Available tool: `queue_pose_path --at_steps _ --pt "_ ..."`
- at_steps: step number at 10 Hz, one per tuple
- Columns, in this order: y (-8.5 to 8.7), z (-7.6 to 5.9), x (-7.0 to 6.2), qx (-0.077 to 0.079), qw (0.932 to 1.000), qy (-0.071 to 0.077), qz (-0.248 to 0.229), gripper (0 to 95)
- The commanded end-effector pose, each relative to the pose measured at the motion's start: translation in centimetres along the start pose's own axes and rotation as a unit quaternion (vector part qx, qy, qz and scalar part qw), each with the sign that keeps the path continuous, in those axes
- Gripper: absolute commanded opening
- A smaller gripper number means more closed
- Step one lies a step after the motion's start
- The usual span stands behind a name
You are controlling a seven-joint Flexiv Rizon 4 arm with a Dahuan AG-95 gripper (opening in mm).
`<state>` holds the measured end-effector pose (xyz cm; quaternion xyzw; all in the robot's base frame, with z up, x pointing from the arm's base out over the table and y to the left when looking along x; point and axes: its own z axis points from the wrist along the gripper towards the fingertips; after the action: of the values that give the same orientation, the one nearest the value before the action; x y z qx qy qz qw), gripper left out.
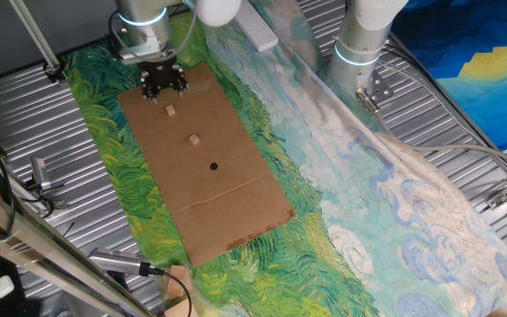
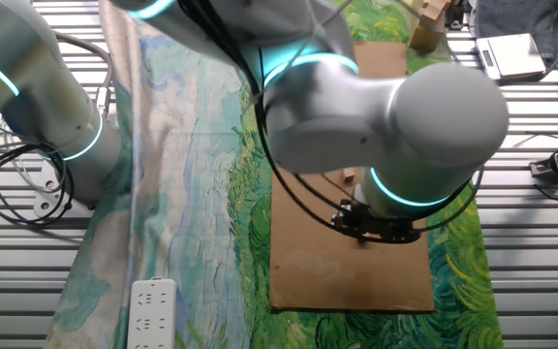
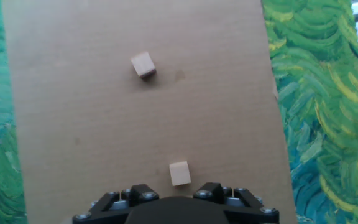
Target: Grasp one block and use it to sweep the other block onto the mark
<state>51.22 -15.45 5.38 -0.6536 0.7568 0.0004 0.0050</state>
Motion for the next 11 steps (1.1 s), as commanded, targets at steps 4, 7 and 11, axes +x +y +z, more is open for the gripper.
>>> queue_pose_path --at_steps 4,7,11 --pt "-0.2 1.7 0.1 0.009 1.0000 -0.001 -0.002 38.0" --pt "-0.3 2.5 0.1 0.013 0.9999 -0.002 -0.003 38.0" --pt "-0.3 2.7 -0.4 0.015 0.9999 0.000 0.000 19.0"
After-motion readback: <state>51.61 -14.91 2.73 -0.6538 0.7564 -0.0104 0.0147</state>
